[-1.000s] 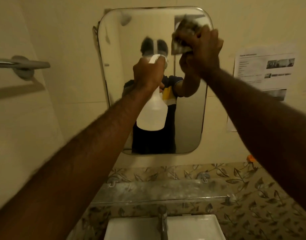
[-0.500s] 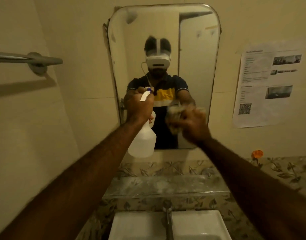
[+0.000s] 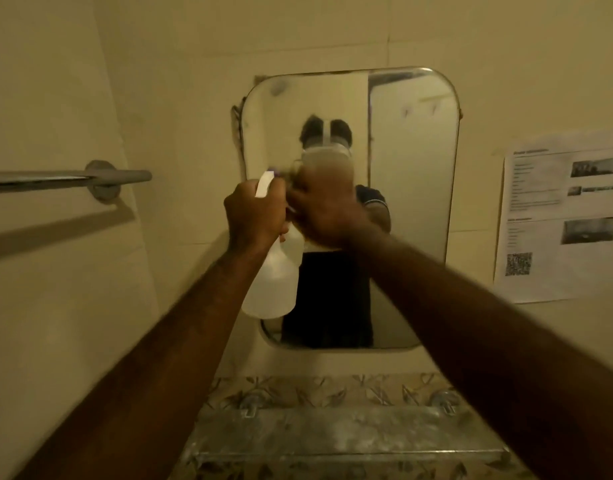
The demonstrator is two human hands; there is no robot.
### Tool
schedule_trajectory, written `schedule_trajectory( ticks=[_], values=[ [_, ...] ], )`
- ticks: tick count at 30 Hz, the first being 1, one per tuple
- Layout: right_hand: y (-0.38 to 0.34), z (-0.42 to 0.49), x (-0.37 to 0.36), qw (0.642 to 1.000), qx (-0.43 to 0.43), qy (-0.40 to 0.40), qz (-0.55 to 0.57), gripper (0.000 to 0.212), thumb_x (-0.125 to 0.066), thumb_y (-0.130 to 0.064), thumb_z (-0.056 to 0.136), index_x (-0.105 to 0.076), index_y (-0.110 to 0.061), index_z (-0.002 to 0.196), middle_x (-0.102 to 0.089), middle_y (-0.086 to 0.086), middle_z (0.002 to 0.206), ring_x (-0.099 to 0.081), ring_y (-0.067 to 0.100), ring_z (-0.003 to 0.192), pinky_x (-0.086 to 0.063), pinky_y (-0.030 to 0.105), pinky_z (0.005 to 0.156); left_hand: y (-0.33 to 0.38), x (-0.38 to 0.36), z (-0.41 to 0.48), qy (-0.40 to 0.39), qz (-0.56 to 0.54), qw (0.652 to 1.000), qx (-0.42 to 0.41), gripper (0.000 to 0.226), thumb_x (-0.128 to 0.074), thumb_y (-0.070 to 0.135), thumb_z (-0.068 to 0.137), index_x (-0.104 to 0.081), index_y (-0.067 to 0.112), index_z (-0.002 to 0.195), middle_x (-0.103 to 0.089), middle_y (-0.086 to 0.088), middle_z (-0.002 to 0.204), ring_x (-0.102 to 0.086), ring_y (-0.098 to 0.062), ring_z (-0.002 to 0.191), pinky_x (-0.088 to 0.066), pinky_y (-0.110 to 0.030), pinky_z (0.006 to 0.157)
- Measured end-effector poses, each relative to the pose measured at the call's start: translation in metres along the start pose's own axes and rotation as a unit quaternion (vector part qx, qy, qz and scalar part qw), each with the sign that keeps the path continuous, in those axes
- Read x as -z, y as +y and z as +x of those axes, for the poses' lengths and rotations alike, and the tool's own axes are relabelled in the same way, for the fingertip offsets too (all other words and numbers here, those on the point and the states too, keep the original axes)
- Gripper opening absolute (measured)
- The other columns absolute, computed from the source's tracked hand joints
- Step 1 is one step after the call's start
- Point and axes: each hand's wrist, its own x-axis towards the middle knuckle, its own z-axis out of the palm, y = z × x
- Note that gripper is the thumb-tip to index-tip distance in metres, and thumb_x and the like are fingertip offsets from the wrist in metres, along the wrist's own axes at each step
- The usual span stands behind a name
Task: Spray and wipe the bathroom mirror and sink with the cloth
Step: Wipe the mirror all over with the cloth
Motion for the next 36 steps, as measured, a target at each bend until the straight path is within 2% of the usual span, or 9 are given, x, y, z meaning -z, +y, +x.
schedule_trajectory(
  ticks=[4, 7, 10, 13, 20, 24, 31, 33, 36],
  values=[
    [0.016, -0.047, -0.023, 0.999, 0.021, 0.009, -0.022, 0.063, -0.032, -0.061, 0.095, -0.029, -0.042, 0.155, -0.043, 0.011, 0.134, -0.043, 0.036, 0.117, -0.036, 0.049, 0.098, -0.019, 0.004, -0.01, -0.014, 0.013, 1.0, 0.02, 0.025, -0.057, 0.031, 0.093, -0.069, 0.011, 0.1, -0.067, 0.0, 0.071, -0.065, -0.016, 0.054, -0.051, -0.023, 0.042],
    [0.069, -0.034, 0.004, 0.98, -0.143, 0.14, -0.015, 0.062, -0.044, -0.046, 0.099, -0.026, -0.039, 0.158, -0.04, 0.019, 0.147, -0.042, 0.041, 0.129, -0.032, 0.054, 0.107, -0.014, 0.01, -0.004, -0.027, 0.016, 0.999, 0.008, 0.029, -0.057, 0.033, 0.094, -0.068, 0.01, 0.107, -0.067, 0.006, 0.072, -0.066, -0.013, 0.057, -0.051, -0.02, 0.042],
    [0.099, 0.015, 0.038, 0.912, -0.35, 0.211, -0.025, 0.071, -0.043, -0.046, 0.096, -0.018, -0.035, 0.161, -0.036, 0.021, 0.152, -0.038, 0.039, 0.136, -0.028, 0.055, 0.111, -0.002, 0.019, 0.009, -0.015, 0.016, 1.0, -0.013, 0.029, -0.056, 0.034, 0.095, -0.068, 0.01, 0.107, -0.07, 0.004, 0.077, -0.069, -0.011, 0.058, -0.052, -0.018, 0.043],
    [0.093, 0.063, 0.049, 0.872, -0.416, 0.255, -0.032, 0.072, -0.041, -0.047, 0.095, -0.024, -0.026, 0.161, -0.038, 0.018, 0.154, -0.04, 0.033, 0.138, -0.029, 0.052, 0.113, 0.007, 0.025, 0.023, -0.003, 0.017, 1.0, -0.024, 0.029, -0.055, 0.033, 0.096, -0.069, 0.009, 0.104, -0.073, -0.001, 0.078, -0.071, -0.011, 0.057, -0.055, -0.022, 0.045],
    [0.005, 0.107, 0.016, 0.976, -0.124, 0.173, -0.041, 0.071, -0.046, -0.049, 0.093, -0.033, -0.024, 0.158, -0.038, 0.02, 0.155, -0.035, 0.038, 0.136, -0.024, 0.048, 0.11, 0.002, 0.04, 0.032, 0.04, 0.043, 0.997, -0.045, 0.017, -0.054, 0.029, 0.097, -0.065, 0.017, 0.092, -0.063, 0.009, 0.07, -0.06, -0.002, 0.049, -0.045, -0.008, 0.041],
    [-0.018, 0.078, -0.013, 0.99, 0.0, 0.095, -0.101, 0.075, -0.042, -0.058, 0.088, -0.031, -0.032, 0.157, -0.041, 0.018, 0.151, -0.037, 0.037, 0.13, -0.029, 0.048, 0.103, -0.014, 0.043, 0.028, 0.065, 0.061, 0.995, -0.036, 0.026, -0.053, 0.033, 0.094, -0.068, 0.012, 0.089, -0.067, 0.0, 0.075, -0.064, -0.012, 0.058, -0.051, -0.021, 0.051],
    [-0.007, 0.001, -0.03, 0.979, 0.169, -0.006, -0.118, 0.065, -0.044, -0.055, 0.094, -0.033, -0.035, 0.156, -0.043, 0.012, 0.149, -0.044, 0.036, 0.126, -0.038, 0.052, 0.102, -0.031, 0.043, 0.003, 0.037, 0.047, 0.998, -0.002, 0.022, -0.054, 0.033, 0.094, -0.066, 0.015, 0.091, -0.06, 0.006, 0.071, -0.057, -0.008, 0.058, -0.04, -0.008, 0.038],
    [0.022, 0.008, -0.012, 0.986, 0.137, 0.029, -0.093, 0.065, -0.041, -0.061, 0.097, -0.032, -0.035, 0.156, -0.041, 0.013, 0.154, -0.041, 0.039, 0.134, -0.036, 0.057, 0.109, -0.025, 0.048, 0.002, 0.024, 0.046, 0.999, -0.013, 0.022, -0.055, 0.033, 0.095, -0.065, 0.015, 0.09, -0.059, 0.008, 0.069, -0.06, -0.009, 0.058, -0.042, -0.009, 0.04],
    [0.068, 0.023, 0.026, 0.981, -0.11, 0.156, -0.029, 0.062, -0.036, -0.058, 0.1, -0.031, -0.032, 0.156, -0.041, 0.017, 0.153, -0.042, 0.038, 0.135, -0.034, 0.054, 0.11, -0.011, 0.05, 0.0, 0.016, 0.043, 0.998, -0.04, 0.02, -0.054, 0.032, 0.097, -0.064, 0.015, 0.094, -0.06, 0.01, 0.068, -0.063, -0.007, 0.055, -0.048, -0.011, 0.041]
  ],
)
